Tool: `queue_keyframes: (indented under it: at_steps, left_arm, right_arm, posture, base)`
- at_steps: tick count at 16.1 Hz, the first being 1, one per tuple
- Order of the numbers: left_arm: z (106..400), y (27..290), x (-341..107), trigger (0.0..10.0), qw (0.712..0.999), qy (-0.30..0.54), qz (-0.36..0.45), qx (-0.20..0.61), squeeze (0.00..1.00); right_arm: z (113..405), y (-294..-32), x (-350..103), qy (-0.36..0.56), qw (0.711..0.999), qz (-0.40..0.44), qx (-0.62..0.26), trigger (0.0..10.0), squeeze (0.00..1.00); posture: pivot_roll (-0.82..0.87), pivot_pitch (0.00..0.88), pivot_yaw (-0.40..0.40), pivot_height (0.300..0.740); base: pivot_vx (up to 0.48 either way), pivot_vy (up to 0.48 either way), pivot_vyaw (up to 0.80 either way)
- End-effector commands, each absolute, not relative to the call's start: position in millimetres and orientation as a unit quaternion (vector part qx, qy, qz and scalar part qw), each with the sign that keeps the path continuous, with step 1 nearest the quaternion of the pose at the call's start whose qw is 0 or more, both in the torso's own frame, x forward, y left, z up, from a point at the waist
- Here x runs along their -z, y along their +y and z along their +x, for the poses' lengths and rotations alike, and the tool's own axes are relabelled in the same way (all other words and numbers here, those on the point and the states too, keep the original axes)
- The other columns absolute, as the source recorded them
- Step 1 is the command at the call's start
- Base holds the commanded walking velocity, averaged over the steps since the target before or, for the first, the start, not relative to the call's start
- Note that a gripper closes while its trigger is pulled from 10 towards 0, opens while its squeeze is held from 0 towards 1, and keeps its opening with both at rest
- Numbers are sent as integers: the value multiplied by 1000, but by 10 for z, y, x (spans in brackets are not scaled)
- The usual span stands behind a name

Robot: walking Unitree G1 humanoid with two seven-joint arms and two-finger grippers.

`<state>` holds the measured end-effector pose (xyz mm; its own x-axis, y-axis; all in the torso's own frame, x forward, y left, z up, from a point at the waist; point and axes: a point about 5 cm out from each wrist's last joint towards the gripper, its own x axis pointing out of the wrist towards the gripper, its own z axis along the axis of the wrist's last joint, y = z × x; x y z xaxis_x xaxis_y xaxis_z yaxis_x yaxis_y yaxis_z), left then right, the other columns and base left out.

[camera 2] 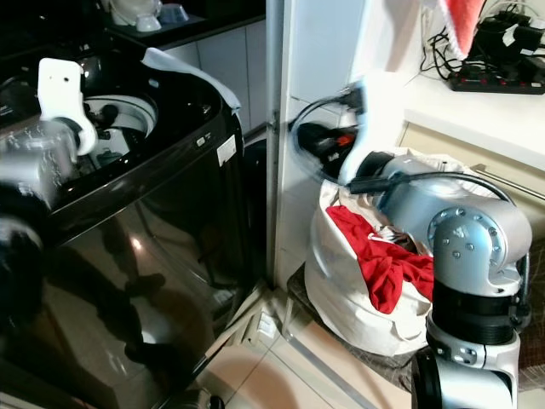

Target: Clothes washing

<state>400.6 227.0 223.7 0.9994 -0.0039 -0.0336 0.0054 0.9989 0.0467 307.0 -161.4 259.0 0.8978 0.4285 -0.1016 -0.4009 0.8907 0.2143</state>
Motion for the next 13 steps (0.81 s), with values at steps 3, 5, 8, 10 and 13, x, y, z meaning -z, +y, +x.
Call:
queue_keyframes:
  at_steps: [3, 5, 8, 10, 13]
  left_arm:
    - [3696, 1611, -1870, 10000, 986, -39, -107, 117, 0]
    - [3448, 1164, -1717, 10000, 967, -16, -27, 254, 0]
    - [3290, 998, -1667, 10000, 935, -29, 63, 348, 0]
    - [3202, 929, -1752, 10000, 922, -36, 30, 385, 0]
    - [3037, 869, -1767, 10000, 892, -23, 0, 452, 0]
  right_arm:
    - [3224, -2113, -2327, 94, 995, 14, -23, 10000, 0]
    - [3265, -2243, -2070, 139, 989, -42, 1, 10000, 0]
    - [3375, -2644, -1919, 157, 980, -87, 86, 10000, 0]
    - [3404, -2916, -1816, 172, 975, -68, 120, 10000, 1000]
    - [3431, -3139, -1730, 176, 970, -59, 159, 10000, 1000]
  posture:
    - [24, 0, 47, 740]
    - [20, 0, 43, 740]
    - [17, 0, 36, 740]
    - [15, 0, 44, 740]
    - [20, 0, 47, 740]
  base:
    - [0, 0, 0]
    - [0, 0, 0]
    - [0, 0, 0]
    - [0, 0, 0]
    - [0, 0, 0]
